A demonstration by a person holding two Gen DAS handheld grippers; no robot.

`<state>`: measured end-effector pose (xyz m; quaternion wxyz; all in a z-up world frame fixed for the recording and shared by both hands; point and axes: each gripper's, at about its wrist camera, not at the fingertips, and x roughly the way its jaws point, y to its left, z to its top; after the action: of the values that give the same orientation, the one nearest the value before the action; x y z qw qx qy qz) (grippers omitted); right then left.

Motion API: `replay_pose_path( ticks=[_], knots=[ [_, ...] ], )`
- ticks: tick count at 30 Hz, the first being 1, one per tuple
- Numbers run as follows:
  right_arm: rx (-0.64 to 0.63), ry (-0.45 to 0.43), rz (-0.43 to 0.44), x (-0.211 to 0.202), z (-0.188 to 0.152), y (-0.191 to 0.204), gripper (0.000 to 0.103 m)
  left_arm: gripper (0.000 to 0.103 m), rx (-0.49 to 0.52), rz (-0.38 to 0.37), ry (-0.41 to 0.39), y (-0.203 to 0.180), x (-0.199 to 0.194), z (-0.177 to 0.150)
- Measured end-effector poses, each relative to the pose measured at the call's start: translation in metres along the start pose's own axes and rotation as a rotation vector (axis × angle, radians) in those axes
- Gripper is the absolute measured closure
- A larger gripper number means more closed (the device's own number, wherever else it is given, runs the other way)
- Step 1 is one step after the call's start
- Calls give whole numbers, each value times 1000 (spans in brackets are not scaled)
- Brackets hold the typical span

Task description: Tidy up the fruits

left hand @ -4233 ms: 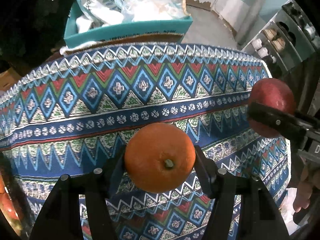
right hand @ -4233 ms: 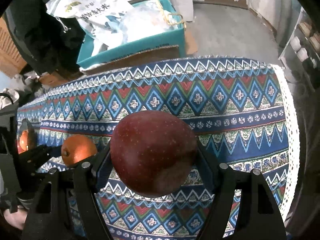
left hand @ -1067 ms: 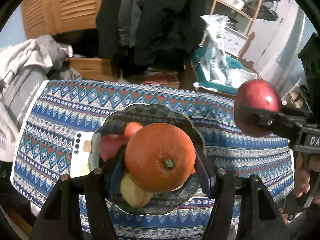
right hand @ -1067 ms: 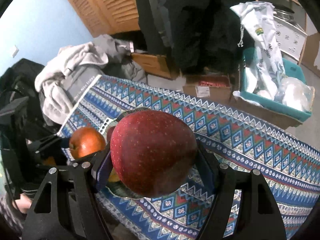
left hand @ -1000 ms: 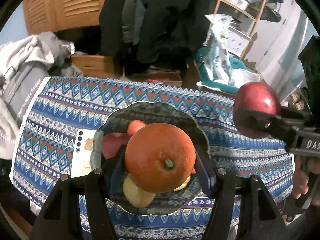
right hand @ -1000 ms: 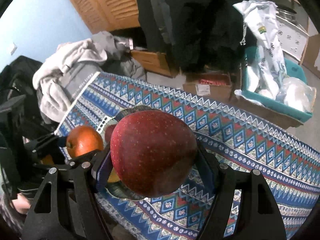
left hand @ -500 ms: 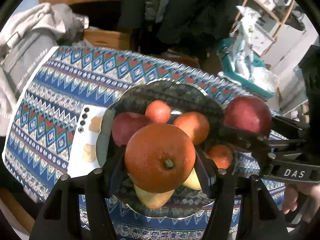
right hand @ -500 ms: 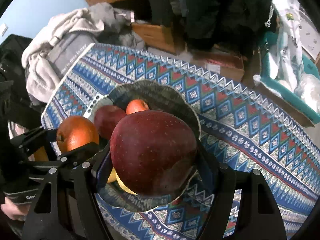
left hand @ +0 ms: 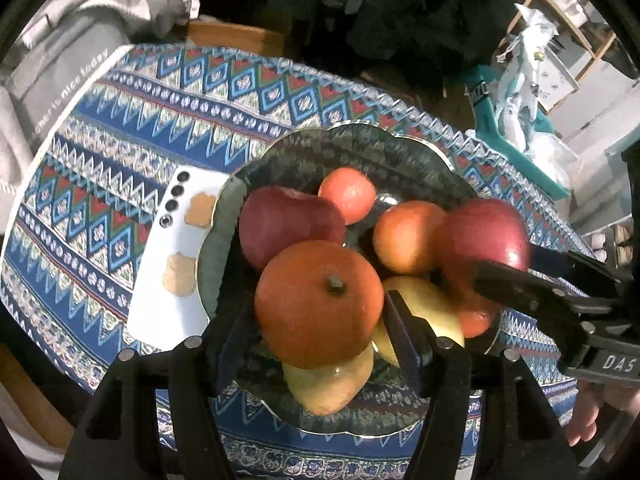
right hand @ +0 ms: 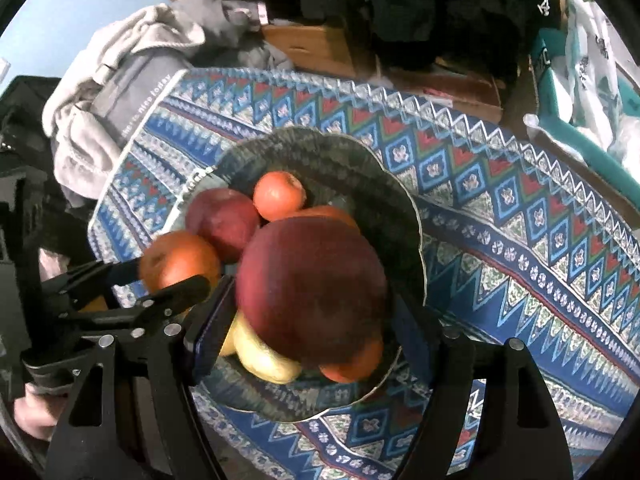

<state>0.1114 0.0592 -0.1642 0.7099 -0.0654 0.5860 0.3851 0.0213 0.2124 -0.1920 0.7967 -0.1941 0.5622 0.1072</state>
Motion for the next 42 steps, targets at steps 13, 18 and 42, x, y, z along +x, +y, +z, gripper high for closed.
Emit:
replay_pose_path(
  ticks=[13, 18, 42],
  knots=[
    [15, -41, -3, -24, -9, -2, 26, 28, 57, 40, -47, -16, -21, -4],
    [7, -79, -20, -41, -13, -1, 23, 27, 75, 31, -62, -25, -30, -6],
    [20, -308, -205, -169, -56, 0, 22, 21, 213, 62, -284, -78, -125, -27]
  ],
)
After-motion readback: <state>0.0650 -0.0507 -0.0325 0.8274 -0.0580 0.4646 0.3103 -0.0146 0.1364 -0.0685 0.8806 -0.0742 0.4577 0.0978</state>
